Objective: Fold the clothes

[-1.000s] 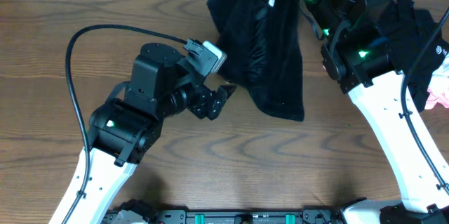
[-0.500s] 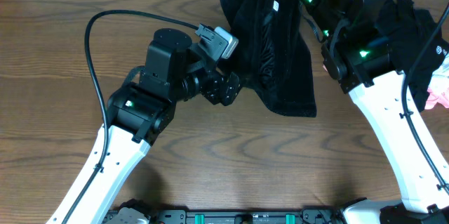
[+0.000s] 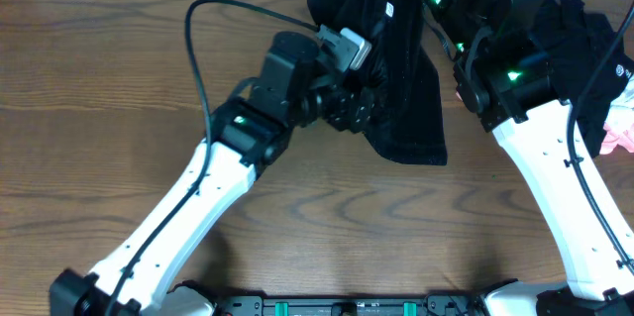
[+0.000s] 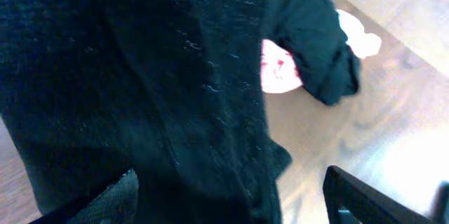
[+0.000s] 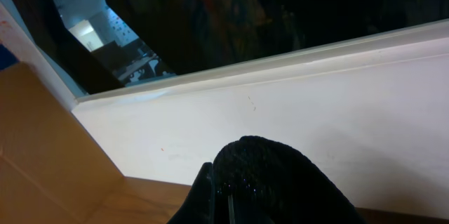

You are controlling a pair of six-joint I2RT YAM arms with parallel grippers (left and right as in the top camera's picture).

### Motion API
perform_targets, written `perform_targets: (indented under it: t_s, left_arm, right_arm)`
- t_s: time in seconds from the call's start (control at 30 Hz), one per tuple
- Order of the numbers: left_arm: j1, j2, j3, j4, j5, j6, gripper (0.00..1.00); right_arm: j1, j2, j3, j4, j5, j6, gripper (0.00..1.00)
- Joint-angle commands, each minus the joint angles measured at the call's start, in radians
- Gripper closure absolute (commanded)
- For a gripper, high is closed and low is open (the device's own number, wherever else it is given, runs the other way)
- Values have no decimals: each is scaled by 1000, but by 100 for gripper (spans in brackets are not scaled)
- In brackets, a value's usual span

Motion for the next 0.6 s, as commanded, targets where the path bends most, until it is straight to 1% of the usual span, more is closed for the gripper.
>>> perform_targets:
  t_s: [0.0, 0.2, 0.3, 0.4, 0.47, 0.5, 0.53, 0.57]
  left_arm:
    - [-23, 13, 4, 29, -156, -102, 15]
    - [-86, 60, 3, 43, -417, -183, 15]
    - [-107, 92, 4, 39, -520, -203, 15]
    - [-108, 113, 4, 19, -576, -217, 18]
    - [-104, 116, 4, 5, -607, -217, 32]
    - [-100, 116, 4, -3, -626, -217, 46]
    - [-97, 115, 4, -8, -641, -217, 58]
    - [-93, 113, 4, -12, -654, -217, 65]
  right_arm:
    - [-7, -31, 50, 15, 18, 6, 99]
    - [-7, -32, 50, 16, 17, 6, 98]
    - [-8, -32, 50, 16, 18, 6, 99]
    - [-11, -32, 50, 15, 18, 6, 99]
    - [-18, -34, 50, 15, 18, 6, 99]
    - [-26, -36, 50, 14, 18, 6, 99]
    - [-33, -39, 50, 11, 17, 6, 98]
    - [-40, -41, 50, 8, 17, 6, 98]
